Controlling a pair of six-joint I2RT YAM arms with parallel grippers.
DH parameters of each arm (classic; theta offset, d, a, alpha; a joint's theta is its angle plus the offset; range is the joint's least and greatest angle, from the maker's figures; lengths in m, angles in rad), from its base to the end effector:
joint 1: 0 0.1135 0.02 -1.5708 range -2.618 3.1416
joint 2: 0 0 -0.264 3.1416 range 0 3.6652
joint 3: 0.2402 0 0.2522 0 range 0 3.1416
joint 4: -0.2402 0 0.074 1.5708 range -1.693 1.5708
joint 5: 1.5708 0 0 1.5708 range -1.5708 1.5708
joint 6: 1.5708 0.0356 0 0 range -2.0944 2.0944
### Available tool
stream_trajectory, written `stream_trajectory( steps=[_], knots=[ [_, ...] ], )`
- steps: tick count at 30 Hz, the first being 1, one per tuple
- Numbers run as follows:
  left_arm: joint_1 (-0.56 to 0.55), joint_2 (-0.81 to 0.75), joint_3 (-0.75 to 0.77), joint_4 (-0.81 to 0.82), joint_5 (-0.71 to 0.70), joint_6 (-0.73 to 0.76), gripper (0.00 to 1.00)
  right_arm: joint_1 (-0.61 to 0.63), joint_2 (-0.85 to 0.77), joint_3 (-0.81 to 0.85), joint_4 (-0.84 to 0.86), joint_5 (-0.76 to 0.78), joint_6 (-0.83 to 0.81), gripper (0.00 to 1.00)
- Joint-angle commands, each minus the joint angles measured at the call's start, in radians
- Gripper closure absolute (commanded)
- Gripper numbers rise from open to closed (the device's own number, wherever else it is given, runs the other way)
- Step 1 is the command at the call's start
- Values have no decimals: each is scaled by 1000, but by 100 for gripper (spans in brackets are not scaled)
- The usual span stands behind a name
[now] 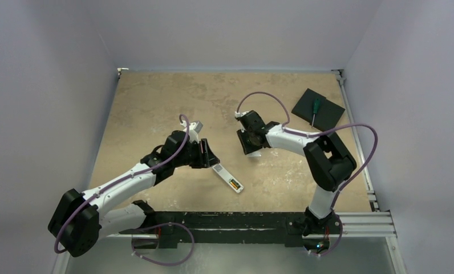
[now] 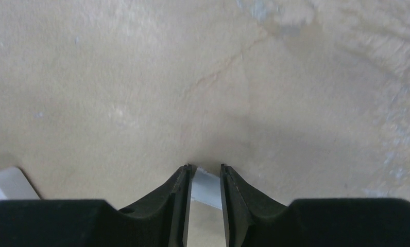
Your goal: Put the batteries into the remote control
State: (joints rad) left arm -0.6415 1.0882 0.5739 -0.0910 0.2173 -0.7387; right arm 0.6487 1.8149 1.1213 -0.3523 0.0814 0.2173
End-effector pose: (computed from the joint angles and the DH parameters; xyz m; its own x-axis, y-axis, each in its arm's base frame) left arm 0.1794 -0.1436 0.2172 -0.8261 -0.2036 -0.5254 0.2301 0.7293 -0.6444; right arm 0.2929 0.2184 0.1645 -0.7962 -0.3340 -0.5045 -0.4076 0.9123 0.0393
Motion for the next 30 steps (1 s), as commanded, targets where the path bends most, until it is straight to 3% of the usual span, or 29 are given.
stream_trajectory(
  steps=[1,7,17,22,26,30],
  knots=[
    [5,-6,-15,44,26,21,56,6,-97,-108,-15,-46,75,66],
    [5,-17,-23,51,37,25,56,39,-232,-242,-26,-45,148,66],
    [5,-40,-34,59,54,31,56,234,-426,-356,-105,56,344,66],
    [6,-40,-38,65,69,33,56,234,-513,-312,-156,151,380,58],
    [6,-51,-38,58,67,35,56,209,-473,-250,-180,232,343,54],
    [5,-59,-36,45,61,38,56,108,-427,-207,-137,212,290,54]
  ],
)
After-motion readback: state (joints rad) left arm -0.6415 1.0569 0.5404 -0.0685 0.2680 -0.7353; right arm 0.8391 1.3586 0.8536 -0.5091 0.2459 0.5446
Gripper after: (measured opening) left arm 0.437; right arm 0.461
